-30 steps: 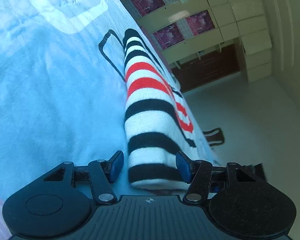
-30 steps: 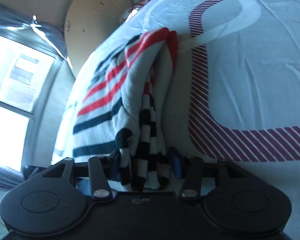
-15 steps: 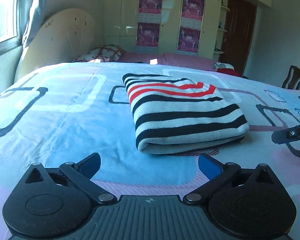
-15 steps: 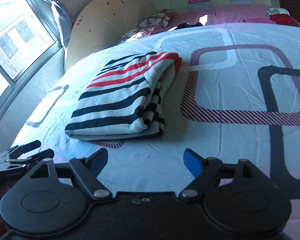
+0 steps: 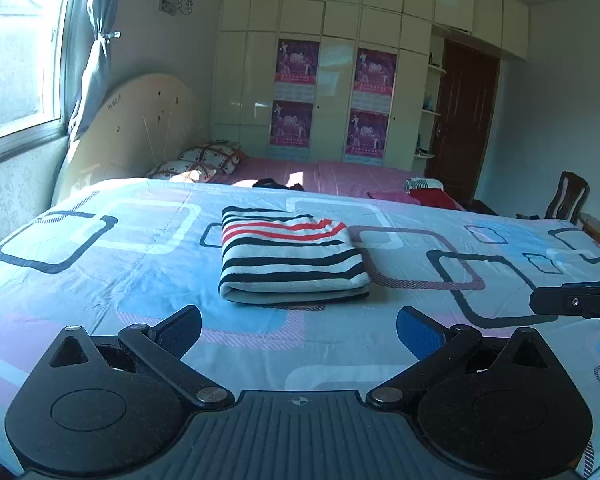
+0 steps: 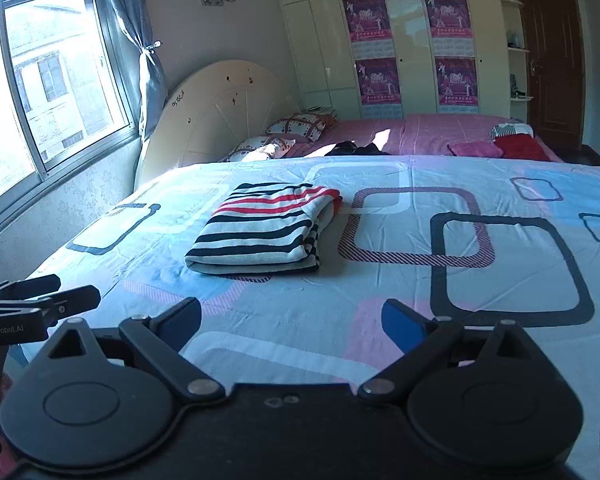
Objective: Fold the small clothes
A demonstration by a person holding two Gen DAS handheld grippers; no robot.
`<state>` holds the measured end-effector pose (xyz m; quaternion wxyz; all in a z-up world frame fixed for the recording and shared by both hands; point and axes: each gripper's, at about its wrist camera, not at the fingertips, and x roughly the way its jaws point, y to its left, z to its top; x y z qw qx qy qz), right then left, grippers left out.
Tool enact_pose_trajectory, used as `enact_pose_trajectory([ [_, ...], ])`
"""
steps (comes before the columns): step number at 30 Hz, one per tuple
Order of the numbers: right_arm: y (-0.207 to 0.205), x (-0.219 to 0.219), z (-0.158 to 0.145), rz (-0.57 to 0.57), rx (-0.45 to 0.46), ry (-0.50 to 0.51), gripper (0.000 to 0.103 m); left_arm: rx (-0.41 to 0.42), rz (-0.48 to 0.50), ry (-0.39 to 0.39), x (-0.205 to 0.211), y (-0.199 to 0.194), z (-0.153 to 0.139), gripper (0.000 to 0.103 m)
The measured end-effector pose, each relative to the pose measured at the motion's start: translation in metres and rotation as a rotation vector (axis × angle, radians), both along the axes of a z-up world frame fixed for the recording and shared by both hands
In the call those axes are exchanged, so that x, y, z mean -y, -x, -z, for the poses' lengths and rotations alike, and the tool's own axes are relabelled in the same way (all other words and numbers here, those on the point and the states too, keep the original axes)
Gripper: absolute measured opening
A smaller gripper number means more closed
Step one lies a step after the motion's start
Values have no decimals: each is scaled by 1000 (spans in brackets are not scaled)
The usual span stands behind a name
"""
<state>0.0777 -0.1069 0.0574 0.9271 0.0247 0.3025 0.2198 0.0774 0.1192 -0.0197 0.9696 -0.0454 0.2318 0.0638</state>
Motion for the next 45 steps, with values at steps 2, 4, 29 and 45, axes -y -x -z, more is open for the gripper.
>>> enact_pose_trajectory([
  [2, 26, 7, -9, 9, 37, 11, 97, 17, -1, -11, 11, 31, -10, 103],
  [4, 47, 11, -13, 9, 63, 15, 97, 33, -7, -21, 21, 56, -16, 103],
  [29, 137, 18, -30, 10, 196, 28, 97, 154, 0, 7, 56, 151, -35, 103],
  [45, 134, 11, -38, 18, 231, 19, 97, 192, 22, -13, 58, 144, -50, 103],
])
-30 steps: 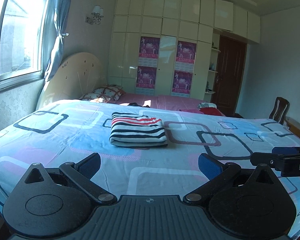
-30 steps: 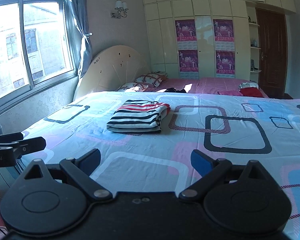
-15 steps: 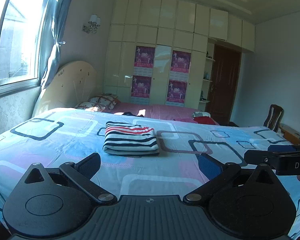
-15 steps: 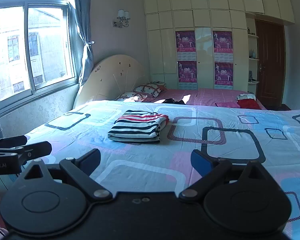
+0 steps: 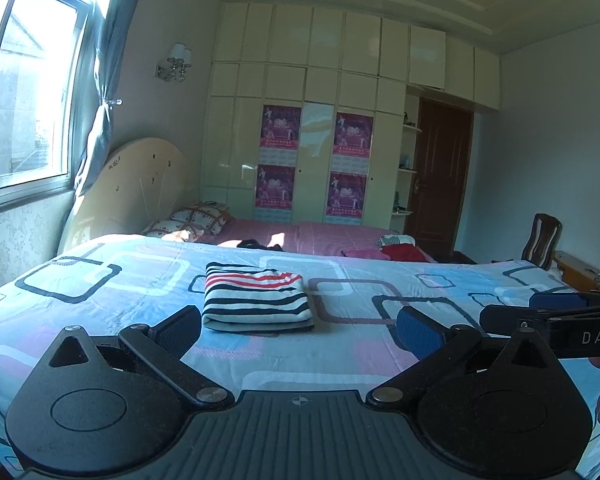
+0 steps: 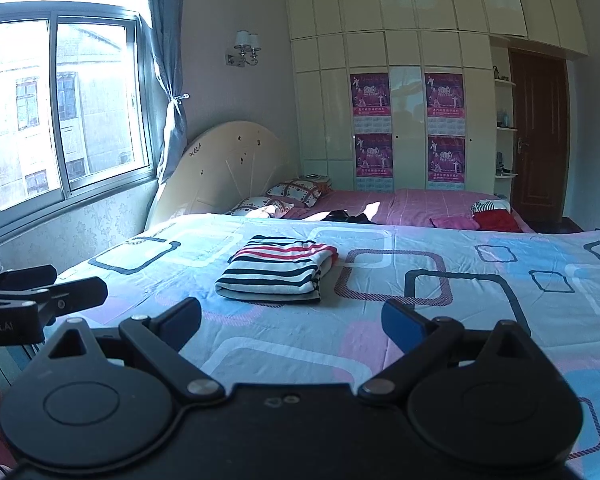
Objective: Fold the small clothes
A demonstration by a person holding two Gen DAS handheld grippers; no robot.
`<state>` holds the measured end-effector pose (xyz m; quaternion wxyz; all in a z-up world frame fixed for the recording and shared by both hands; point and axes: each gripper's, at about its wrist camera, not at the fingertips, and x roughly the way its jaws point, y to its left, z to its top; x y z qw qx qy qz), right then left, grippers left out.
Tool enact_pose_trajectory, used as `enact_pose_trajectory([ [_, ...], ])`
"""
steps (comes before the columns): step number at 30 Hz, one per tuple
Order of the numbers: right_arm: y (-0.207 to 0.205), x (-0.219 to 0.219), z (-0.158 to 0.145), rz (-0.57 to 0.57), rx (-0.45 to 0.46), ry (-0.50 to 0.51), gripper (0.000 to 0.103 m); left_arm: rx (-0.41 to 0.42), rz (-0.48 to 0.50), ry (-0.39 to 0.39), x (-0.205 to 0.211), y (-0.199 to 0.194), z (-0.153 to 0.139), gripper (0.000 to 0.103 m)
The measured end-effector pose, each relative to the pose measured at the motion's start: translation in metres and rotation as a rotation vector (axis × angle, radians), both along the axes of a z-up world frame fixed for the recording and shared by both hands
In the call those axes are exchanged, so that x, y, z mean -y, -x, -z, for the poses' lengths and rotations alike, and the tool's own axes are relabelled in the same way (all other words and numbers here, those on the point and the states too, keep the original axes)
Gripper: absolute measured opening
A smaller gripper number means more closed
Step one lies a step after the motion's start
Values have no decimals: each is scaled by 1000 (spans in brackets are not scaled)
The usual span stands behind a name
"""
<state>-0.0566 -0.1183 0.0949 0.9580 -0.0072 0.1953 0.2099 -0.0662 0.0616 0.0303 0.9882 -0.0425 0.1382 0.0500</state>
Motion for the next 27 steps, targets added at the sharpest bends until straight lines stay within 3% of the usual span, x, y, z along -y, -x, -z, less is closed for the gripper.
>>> enact_pose_trajectory([
  [27, 4, -1, -4, -4, 10, 2, 97, -3, 1, -6, 2, 2, -1, 103],
])
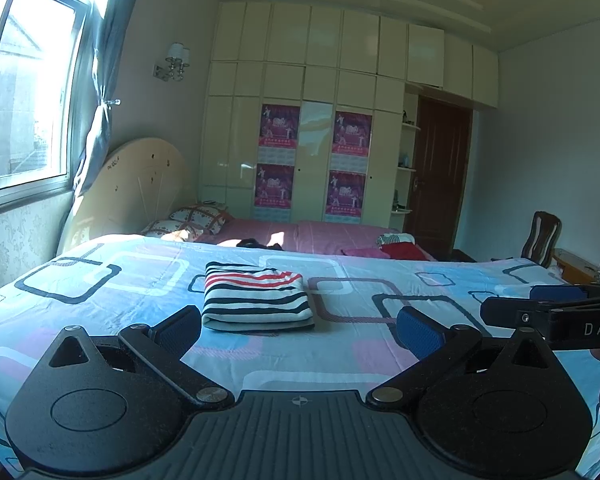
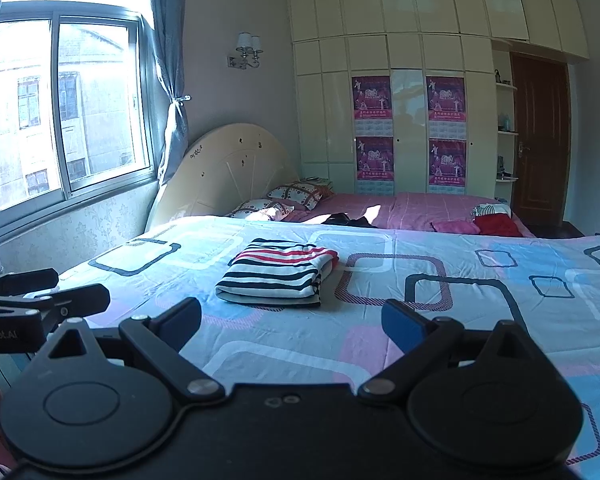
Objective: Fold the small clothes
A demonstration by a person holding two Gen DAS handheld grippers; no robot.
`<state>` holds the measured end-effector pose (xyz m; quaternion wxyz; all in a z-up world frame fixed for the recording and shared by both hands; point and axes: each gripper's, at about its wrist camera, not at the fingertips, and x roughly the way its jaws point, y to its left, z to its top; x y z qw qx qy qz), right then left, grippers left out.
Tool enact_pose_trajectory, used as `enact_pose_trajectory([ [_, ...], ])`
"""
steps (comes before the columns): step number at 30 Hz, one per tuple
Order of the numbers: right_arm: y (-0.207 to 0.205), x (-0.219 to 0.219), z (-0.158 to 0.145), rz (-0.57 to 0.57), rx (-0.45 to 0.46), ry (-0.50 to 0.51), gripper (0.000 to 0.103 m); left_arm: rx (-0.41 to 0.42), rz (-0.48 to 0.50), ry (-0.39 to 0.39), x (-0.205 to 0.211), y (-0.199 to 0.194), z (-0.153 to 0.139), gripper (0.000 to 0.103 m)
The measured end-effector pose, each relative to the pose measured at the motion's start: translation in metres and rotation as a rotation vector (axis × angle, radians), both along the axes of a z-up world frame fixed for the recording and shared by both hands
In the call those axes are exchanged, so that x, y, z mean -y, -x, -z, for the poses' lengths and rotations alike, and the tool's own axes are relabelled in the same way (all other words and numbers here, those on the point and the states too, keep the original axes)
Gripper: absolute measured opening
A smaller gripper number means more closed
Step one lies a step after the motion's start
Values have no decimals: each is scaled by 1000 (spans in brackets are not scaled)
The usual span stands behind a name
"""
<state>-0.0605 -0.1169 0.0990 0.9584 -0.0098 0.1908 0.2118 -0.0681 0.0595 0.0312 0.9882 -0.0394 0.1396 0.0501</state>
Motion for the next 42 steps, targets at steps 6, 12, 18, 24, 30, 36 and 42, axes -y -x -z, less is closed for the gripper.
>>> enact_pose_trajectory([
  [6, 0, 2, -1, -3, 2, -1, 97, 0, -1, -2, 1, 1, -1, 103],
  [12, -1, 2, -1, -3, 3, -2, 97, 0, -2, -3, 1, 1, -1, 103],
  [18, -1, 3, -3, 0, 7, -1, 97, -2, 3, -8, -1, 1, -2, 103],
  [24, 0, 2, -3, 1, 6, 0, 97, -3, 6, -10, 0, 0, -3, 103],
  [30, 0, 2, -3, 1, 6, 1, 97, -2, 5, -9, -1, 1, -2, 103],
  [36, 0, 2, -3, 6, 8, 13, 97, -3, -3, -2, -5, 1, 1, 103],
  [42, -1, 0, -2, 12, 4, 19, 97, 4, 0, -23, -7, 0, 3, 102],
])
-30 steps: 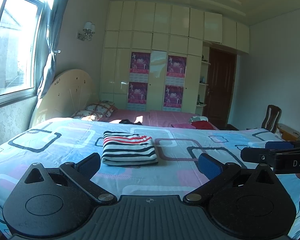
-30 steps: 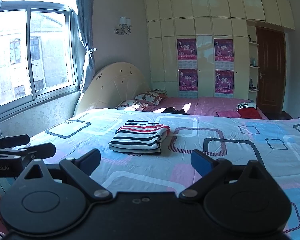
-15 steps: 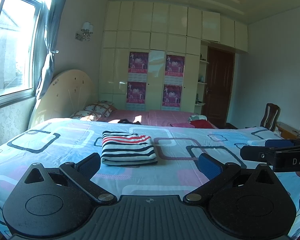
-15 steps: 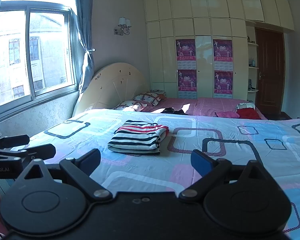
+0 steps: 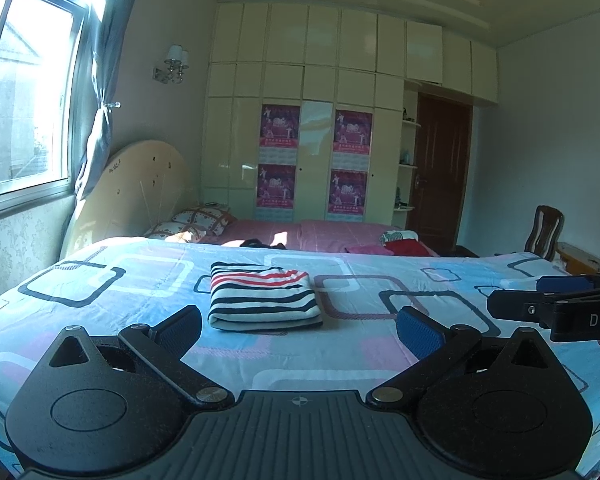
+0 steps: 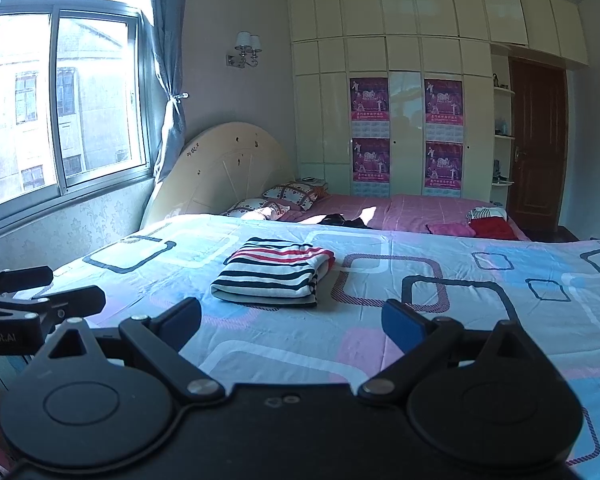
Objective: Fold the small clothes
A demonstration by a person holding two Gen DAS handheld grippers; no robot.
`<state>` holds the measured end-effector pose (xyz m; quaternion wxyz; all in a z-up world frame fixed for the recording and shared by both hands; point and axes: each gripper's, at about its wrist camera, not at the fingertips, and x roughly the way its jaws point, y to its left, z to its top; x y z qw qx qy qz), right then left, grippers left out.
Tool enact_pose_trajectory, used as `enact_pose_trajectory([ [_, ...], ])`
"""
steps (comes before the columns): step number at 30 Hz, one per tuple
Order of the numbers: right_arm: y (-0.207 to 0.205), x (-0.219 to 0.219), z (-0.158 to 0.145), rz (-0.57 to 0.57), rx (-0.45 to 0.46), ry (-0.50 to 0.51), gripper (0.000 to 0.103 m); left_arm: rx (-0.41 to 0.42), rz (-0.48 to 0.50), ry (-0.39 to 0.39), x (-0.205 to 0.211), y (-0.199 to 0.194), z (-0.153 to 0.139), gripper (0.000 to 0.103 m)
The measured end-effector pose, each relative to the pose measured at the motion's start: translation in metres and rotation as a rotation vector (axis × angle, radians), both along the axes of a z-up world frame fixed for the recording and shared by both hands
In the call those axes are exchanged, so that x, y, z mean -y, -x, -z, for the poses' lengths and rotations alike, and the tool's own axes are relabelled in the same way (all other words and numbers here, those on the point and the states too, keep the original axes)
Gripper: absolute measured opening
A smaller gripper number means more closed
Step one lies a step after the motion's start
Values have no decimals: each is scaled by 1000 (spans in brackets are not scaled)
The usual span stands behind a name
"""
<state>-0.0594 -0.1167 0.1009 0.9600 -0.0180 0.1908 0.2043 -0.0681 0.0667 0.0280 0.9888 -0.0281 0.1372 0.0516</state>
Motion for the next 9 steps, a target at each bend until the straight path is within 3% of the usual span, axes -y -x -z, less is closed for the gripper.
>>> enact_pose_trajectory([
  [9, -1, -2, 0, 3, -3, 4, 97, 10, -8, 2, -1, -1, -1, 103],
])
